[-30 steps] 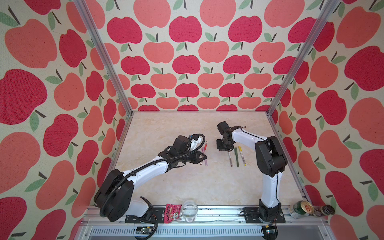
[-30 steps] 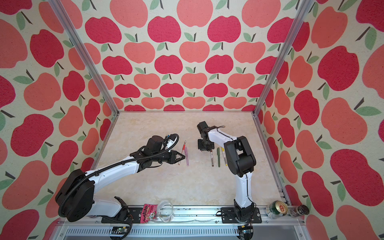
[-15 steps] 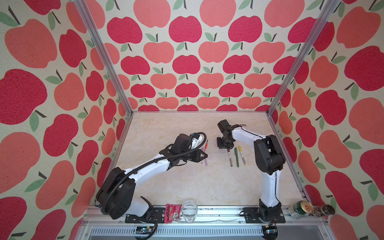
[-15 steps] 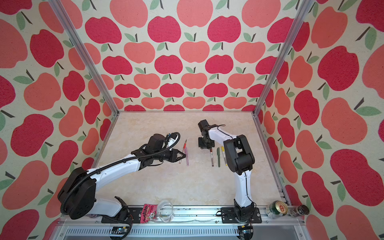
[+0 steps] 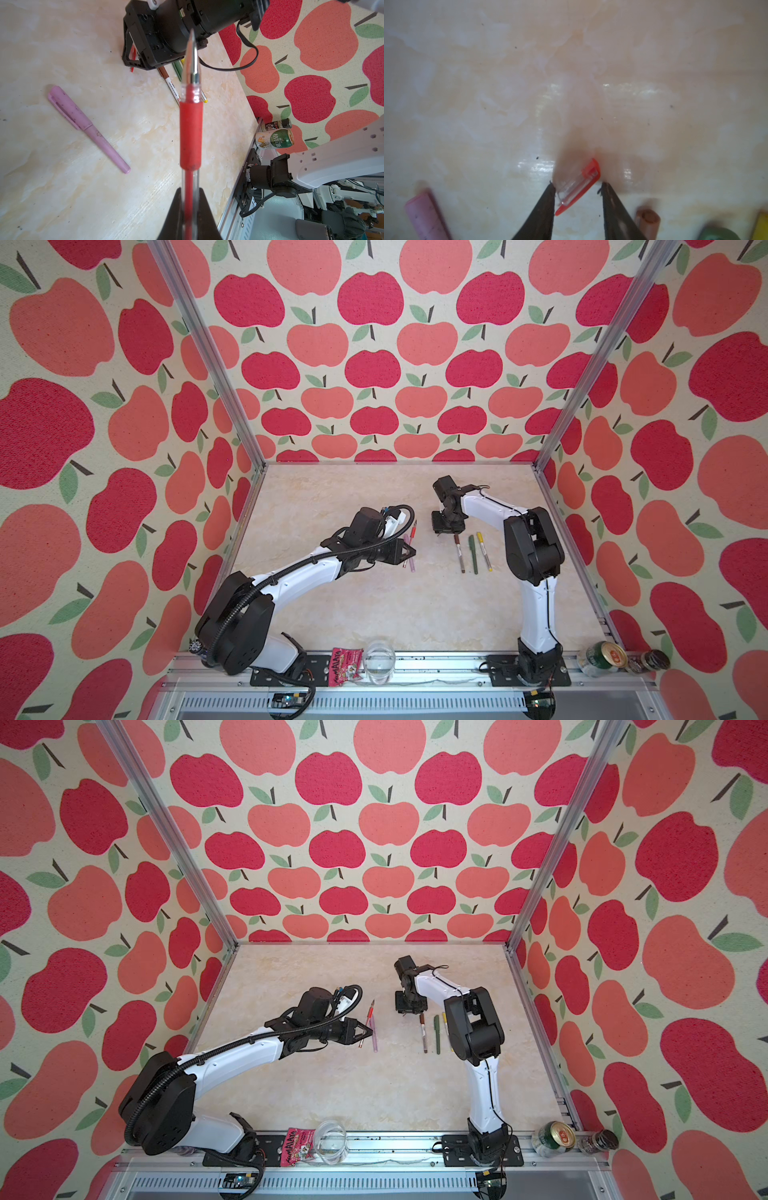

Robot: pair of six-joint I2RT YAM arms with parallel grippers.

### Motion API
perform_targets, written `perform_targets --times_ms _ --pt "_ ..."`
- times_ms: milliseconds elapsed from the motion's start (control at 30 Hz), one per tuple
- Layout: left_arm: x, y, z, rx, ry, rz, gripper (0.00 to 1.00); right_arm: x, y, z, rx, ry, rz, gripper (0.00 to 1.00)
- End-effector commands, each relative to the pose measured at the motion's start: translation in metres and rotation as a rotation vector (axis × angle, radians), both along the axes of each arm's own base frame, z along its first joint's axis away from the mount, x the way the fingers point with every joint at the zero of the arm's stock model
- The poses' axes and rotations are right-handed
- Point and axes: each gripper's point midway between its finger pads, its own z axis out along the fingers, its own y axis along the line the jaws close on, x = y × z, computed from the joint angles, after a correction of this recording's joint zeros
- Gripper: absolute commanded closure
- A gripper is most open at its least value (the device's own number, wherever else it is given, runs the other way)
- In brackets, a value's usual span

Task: Insert the pens into the pen caps
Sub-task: 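Lower the right gripper onto the clear red-clipped cap and grasp it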

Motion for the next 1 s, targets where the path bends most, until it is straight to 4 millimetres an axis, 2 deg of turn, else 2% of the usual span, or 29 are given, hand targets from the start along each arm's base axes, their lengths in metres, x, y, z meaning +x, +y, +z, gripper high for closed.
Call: perform_targets --times_ms 0,233,533,633,800,967 --pt "0.0 -0.003 0.006 0.0 -0.025 -0.024 0.97 -0.002 -0.007 -0.014 -0.04 0.041 0.004 0.56" --pt "0.0 -0.002 0.005 0.002 -0.028 -0.023 0.97 0.003 -0.006 -0.019 -0.066 0.052 0.011 0.59" --pt "0.0 -0.001 0.007 -0.003 -0.034 -0.023 0.97 -0.007 0.001 -0.035 -0.117 0.082 0.052 0.82" --pt "0.001 0.001 0.006 -0.002 -0.034 -0.019 0.97 -0.009 0.001 -0.036 -0.121 0.086 0.055 0.86" --pt "0.001 0.001 0.007 -0.004 -0.037 -0.018 0.97 -0.01 0.003 -0.03 -0.118 0.075 0.058 0.92" --pt "0.002 0.002 0.005 -0.001 -0.034 -0.015 0.97 -0.009 0.004 -0.015 -0.09 0.04 0.051 0.93"
